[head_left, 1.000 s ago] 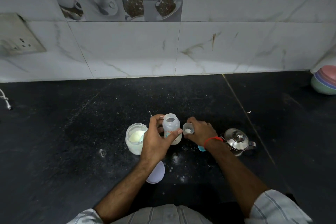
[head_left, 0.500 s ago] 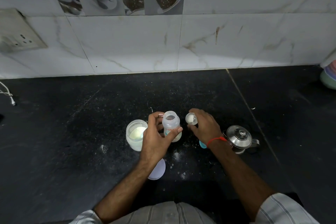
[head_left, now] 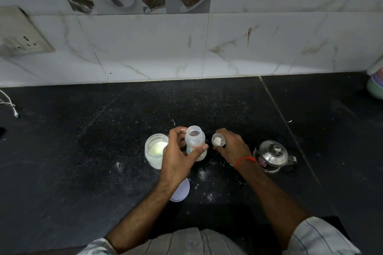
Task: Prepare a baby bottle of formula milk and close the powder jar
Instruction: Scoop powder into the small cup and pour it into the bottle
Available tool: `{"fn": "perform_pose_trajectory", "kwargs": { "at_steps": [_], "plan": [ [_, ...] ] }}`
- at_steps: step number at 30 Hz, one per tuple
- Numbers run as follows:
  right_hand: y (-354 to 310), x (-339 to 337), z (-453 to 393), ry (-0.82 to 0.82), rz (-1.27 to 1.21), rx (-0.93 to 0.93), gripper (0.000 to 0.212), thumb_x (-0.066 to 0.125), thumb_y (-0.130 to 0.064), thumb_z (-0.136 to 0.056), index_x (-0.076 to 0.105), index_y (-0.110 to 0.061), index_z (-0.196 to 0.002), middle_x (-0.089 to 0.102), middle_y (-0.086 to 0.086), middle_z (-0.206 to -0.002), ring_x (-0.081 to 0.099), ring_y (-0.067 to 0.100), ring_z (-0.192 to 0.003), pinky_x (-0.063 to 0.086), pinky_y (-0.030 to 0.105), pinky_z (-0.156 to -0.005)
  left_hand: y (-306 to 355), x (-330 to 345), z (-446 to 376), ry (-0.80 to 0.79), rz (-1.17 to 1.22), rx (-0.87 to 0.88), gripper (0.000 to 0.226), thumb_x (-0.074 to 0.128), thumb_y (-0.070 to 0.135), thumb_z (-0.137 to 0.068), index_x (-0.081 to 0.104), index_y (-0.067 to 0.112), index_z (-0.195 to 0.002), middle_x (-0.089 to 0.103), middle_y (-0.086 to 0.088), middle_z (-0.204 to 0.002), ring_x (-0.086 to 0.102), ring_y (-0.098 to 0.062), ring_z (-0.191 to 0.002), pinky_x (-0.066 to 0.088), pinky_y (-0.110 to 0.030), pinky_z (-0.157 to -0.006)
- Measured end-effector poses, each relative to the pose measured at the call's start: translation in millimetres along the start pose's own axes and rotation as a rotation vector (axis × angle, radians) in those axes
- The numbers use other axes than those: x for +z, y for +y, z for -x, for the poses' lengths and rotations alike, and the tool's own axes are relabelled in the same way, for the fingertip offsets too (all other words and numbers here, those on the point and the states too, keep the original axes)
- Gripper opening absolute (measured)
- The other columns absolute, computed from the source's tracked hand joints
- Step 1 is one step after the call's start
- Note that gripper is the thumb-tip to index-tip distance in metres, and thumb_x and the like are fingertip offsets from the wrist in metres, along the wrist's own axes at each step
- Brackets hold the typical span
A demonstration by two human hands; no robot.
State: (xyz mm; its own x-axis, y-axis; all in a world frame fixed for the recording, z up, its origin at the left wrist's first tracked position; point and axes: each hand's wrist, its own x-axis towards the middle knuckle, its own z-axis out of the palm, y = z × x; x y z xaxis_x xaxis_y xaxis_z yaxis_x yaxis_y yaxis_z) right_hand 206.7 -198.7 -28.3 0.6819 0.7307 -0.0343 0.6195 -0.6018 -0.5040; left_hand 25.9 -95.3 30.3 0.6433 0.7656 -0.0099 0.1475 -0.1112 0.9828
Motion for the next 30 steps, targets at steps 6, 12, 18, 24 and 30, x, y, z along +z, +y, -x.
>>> {"fn": "perform_pose_trajectory", "kwargs": {
  "at_steps": [6,12,18,24,30],
  "plan": [
    [-10.1,-20.2,0.2,0.113,-0.213,-0.173,0.062,0.083,-0.006,-0.081,0.061,-0.02,-0.137,0.053,0.004,-0.129,0.058,0.018,-0.119,0.048,0.035,-0.109,-1.9,-1.7,-1.4,0.012,-0.017,0.01,0.064,0.092,0.024,-0.076,0.049,0.028,-0.122,0.07,0.009,-0.118,0.07,-0.001,-0.104,0.06,-0.021,-0.079],
    [-39.4,-68.5,17.1,0.19,-0.474,-0.242,0.065,0.083,-0.005,-0.082,0.051,-0.027,-0.133,0.054,-0.001,-0.132,0.062,0.01,-0.118,0.056,0.022,-0.095,-2.5,-1.1,-0.9,0.01,-0.106,0.075,0.064,0.093,0.03,-0.074,0.049,0.032,-0.12,0.07,0.014,-0.116,0.068,-0.003,-0.109,0.061,-0.034,-0.087],
    [-58.9,-102.2,35.6,0.167,-0.219,-0.449,0.052,0.078,-0.01,-0.087,0.055,-0.02,-0.132,0.055,-0.002,-0.138,0.053,0.016,-0.127,0.041,0.02,-0.107,2.9,5.8,0.7,-0.029,-0.121,0.124,0.064,0.093,0.032,-0.073,0.051,0.034,-0.12,0.069,0.016,-0.114,0.066,0.001,-0.109,0.057,-0.023,-0.089],
    [-70.7,-115.1,43.2,0.052,0.048,-0.53,0.05,0.064,-0.007,-0.096,0.056,-0.027,-0.141,0.047,-0.005,-0.15,0.039,0.014,-0.137,0.026,0.015,-0.112,6.3,9.4,2.9,-0.05,-0.112,0.152,0.064,0.093,0.035,-0.073,0.05,0.037,-0.12,0.069,0.015,-0.115,0.066,-0.002,-0.108,0.056,-0.019,-0.084],
    [-80.9,-122.0,48.1,0.089,0.121,-0.642,0.051,0.067,0.003,-0.093,0.06,-0.021,-0.138,0.049,0.004,-0.15,0.048,0.023,-0.135,0.044,0.033,-0.108,14.0,10.4,6.2,-0.069,-0.083,0.165,0.066,0.092,0.033,-0.074,0.046,0.038,-0.121,0.067,0.019,-0.114,0.066,0.001,-0.108,0.055,-0.014,-0.082]
  ]
}}
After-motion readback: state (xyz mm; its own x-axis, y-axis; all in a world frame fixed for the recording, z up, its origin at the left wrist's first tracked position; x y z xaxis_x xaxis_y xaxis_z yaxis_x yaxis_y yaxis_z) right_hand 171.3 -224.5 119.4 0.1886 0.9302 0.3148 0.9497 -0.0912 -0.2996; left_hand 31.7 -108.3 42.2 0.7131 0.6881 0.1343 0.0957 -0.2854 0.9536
